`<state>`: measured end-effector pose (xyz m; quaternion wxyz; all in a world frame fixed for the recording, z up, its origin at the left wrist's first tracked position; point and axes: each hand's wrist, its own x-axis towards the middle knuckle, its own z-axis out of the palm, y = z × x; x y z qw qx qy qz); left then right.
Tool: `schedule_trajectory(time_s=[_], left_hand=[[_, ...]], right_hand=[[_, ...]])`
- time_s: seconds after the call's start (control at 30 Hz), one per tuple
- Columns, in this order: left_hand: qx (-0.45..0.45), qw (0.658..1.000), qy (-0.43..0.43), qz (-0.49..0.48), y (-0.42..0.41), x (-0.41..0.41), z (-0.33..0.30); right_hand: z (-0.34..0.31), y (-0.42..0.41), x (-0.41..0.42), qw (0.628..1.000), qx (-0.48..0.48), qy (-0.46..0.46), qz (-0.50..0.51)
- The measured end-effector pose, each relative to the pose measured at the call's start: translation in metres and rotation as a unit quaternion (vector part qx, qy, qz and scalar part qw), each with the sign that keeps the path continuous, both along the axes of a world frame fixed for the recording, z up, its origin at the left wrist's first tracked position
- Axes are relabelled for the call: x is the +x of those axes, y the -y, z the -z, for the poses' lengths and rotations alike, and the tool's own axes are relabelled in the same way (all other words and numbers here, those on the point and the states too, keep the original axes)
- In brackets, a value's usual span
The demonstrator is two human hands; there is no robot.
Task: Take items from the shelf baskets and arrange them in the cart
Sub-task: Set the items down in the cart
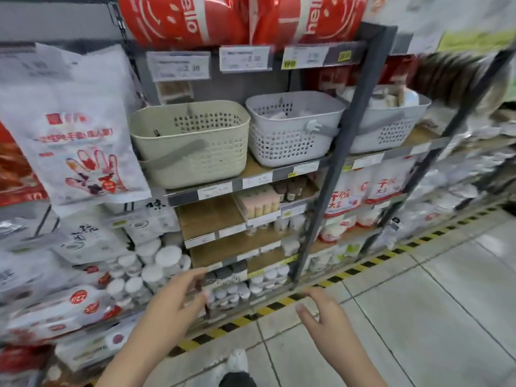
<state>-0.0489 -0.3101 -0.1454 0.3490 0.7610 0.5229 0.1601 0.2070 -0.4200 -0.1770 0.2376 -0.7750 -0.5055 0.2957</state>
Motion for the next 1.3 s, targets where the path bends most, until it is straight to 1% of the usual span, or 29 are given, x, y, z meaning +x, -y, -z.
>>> schedule_trajectory(time_s=[0.1,0.2,0.27,0.33,0.43,0.5,0.57,0.63,0.77,0.9,0.97,1.03,1.1,1.17,1.23,1.3], left_hand=[[0.003,1.000,0.006,0.004,-0.039,0.027,-0.006],[0.028,0.999,0.005,0.015,-0.083,0.055,-0.016],[0.045,0.999,0.021,0.022,-0.114,0.074,-0.025],[0.051,0.997,0.039,0.031,-0.142,0.096,-0.036],[0.083,0.994,0.031,0.058,-0.176,0.132,-0.052],[0.107,0.991,0.031,0.080,-0.192,0.155,-0.064],[0.120,0.987,0.055,0.096,-0.205,0.176,-0.076],[0.136,0.982,0.078,0.102,-0.217,0.195,-0.089],[0.191,0.973,0.104,0.074,-0.244,0.227,-0.112],[0.215,0.971,0.099,0.046,-0.275,0.256,-0.129],[0.221,0.971,0.084,0.033,-0.294,0.273,-0.133],[0.218,0.975,0.050,0.016,-0.312,0.291,-0.134],[0.225,0.974,0.006,0.002,-0.329,0.307,-0.132],[0.237,0.970,-0.053,-0.016,-0.342,0.318,-0.127],[0.227,0.967,-0.105,-0.035,-0.351,0.322,-0.119],[0.211,0.963,-0.163,-0.038,-0.357,0.324,-0.112]], right_hand=[[-0.013,-0.037,0.022,1.000,0.010,-0.017,-0.011],[-0.026,-0.076,0.049,1.000,0.024,-0.014,-0.005],[-0.034,-0.100,0.068,0.999,0.042,-0.009,0.004],[-0.043,-0.122,0.087,0.998,0.067,0.002,0.013],[-0.056,-0.147,0.114,0.994,0.107,0.015,0.027],[-0.066,-0.161,0.131,0.990,0.132,0.008,0.039],[-0.078,-0.177,0.148,0.987,0.157,0.003,0.038],[-0.091,-0.197,0.167,0.981,0.192,0.017,0.025],[-0.125,-0.244,0.199,0.961,0.275,0.040,-0.011],[-0.151,-0.295,0.226,0.938,0.338,0.048,-0.058],[-0.157,-0.325,0.240,0.929,0.357,0.075,-0.070],[-0.159,-0.358,0.252,0.934,0.333,0.097,-0.088],[-0.159,-0.391,0.260,0.952,0.267,0.108,-0.108],[-0.158,-0.421,0.267,0.962,0.192,0.151,-0.126],[-0.154,-0.442,0.272,0.951,0.141,0.228,-0.154],[-0.147,-0.455,0.276,0.944,0.117,0.264,-0.161]])
